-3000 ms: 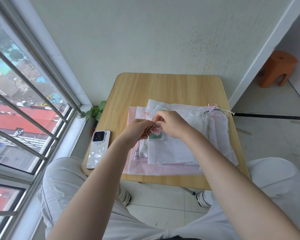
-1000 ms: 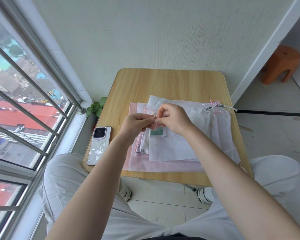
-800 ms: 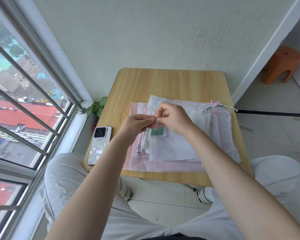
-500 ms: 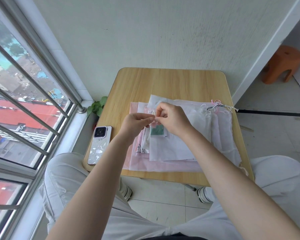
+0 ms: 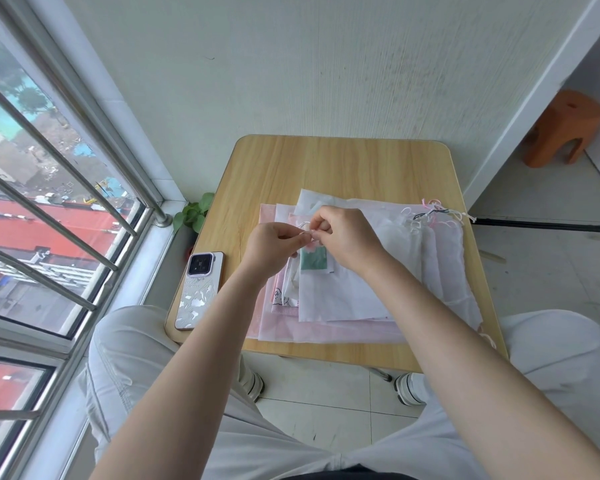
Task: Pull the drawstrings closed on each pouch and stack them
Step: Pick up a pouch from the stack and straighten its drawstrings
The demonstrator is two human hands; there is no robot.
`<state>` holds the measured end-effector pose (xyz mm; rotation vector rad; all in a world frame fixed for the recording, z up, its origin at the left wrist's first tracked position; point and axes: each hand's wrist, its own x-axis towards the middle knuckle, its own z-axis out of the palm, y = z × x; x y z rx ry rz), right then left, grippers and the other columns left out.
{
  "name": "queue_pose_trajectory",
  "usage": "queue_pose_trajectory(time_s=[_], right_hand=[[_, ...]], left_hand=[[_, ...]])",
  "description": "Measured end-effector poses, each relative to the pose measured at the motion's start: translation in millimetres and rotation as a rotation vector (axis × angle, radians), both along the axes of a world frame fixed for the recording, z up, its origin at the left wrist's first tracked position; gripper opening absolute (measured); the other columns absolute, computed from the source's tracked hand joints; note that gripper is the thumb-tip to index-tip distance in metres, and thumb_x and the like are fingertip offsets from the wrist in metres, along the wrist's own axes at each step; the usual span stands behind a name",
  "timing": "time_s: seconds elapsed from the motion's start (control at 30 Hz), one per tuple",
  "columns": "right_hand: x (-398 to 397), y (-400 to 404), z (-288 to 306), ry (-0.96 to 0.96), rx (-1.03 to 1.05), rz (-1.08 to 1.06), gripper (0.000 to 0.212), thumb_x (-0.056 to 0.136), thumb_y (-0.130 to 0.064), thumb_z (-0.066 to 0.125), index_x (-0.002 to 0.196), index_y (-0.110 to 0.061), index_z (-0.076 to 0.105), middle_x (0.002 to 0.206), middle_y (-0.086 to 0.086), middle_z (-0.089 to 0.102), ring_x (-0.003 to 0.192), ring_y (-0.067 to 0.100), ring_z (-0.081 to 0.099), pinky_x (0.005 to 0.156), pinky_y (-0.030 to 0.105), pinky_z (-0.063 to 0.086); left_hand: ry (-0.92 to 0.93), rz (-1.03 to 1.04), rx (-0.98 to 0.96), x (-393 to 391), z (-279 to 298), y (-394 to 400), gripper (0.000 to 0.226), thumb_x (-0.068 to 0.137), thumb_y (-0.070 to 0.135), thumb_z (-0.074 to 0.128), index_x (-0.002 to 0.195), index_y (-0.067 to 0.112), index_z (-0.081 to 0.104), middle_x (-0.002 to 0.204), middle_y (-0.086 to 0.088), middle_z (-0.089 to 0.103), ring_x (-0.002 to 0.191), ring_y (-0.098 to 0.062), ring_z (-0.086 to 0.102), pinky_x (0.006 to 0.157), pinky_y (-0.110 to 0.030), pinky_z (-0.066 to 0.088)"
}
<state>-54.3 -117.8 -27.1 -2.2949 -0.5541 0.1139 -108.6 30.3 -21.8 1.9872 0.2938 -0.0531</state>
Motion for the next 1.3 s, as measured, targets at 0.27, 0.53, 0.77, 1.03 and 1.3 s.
queue_pose_trajectory(time_s=[0.27, 0.53, 0.77, 1.03, 1.3], right_hand=[[-3, 4, 3, -0.069, -0.080, -0.066, 0.004, 0.089, -0.013, 0.063, 0.090, -0.011, 0.061, 0.071, -0.007, 0.057, 0.064, 0.007, 0.054, 0.062, 0.027, 0.045], [-1, 4, 4, -0.127, -0.209, -0.006, 0.011, 0.088, -0.012, 0.062, 0.089, -0.005, 0.072, 0.090, 0.008, 0.070, 0.084, 0.024, 0.064, 0.074, 0.036, 0.052], [3, 2, 4, -0.082, -0.204, 0.041, 0.013, 0.092, -0.008, 0.059, 0.090, -0.008, 0.072, 0.091, 0.006, 0.068, 0.083, 0.020, 0.060, 0.072, 0.032, 0.048], [3, -7, 13, 0.453, 0.138, 0.034, 0.015, 0.095, -0.007, 0.057, 0.083, -0.012, 0.064, 0.074, -0.006, 0.064, 0.066, 0.008, 0.055, 0.066, 0.022, 0.050], [1, -8, 14, 0.618, 0.272, -0.010, 0.016, 0.095, -0.009, 0.059, 0.079, -0.012, 0.063, 0.072, -0.001, 0.064, 0.063, 0.009, 0.052, 0.057, 0.017, 0.043]], left_hand=[[-0.029, 0.096, -0.051, 1, -6, -8, 0.015, 0.086, 0.021, 0.072, 0.072, 0.018, 0.076, 0.069, 0.007, 0.073, 0.053, -0.003, 0.059, 0.068, -0.028, 0.047], [-0.037, 0.081, -0.005, 2, -6, -7, 0.017, 0.085, 0.022, 0.071, 0.069, 0.025, 0.074, 0.071, 0.005, 0.074, 0.057, -0.005, 0.061, 0.068, -0.030, 0.050], [-0.046, 0.052, 0.180, 7, -11, 0, 0.004, 0.085, 0.020, 0.068, 0.086, 0.017, 0.070, 0.078, 0.006, 0.070, 0.078, -0.017, 0.069, 0.074, -0.030, 0.053], [-0.185, 0.118, 0.139, 3, -24, -6, 0.013, 0.084, 0.017, 0.071, 0.092, 0.018, 0.061, 0.085, 0.004, 0.068, 0.071, -0.009, 0.065, 0.064, -0.014, 0.046], [-0.367, 0.056, 0.314, 0, -25, -3, 0.013, 0.078, 0.013, 0.074, 0.083, 0.024, 0.069, 0.088, 0.005, 0.060, 0.063, -0.010, 0.058, 0.063, -0.021, 0.047]])
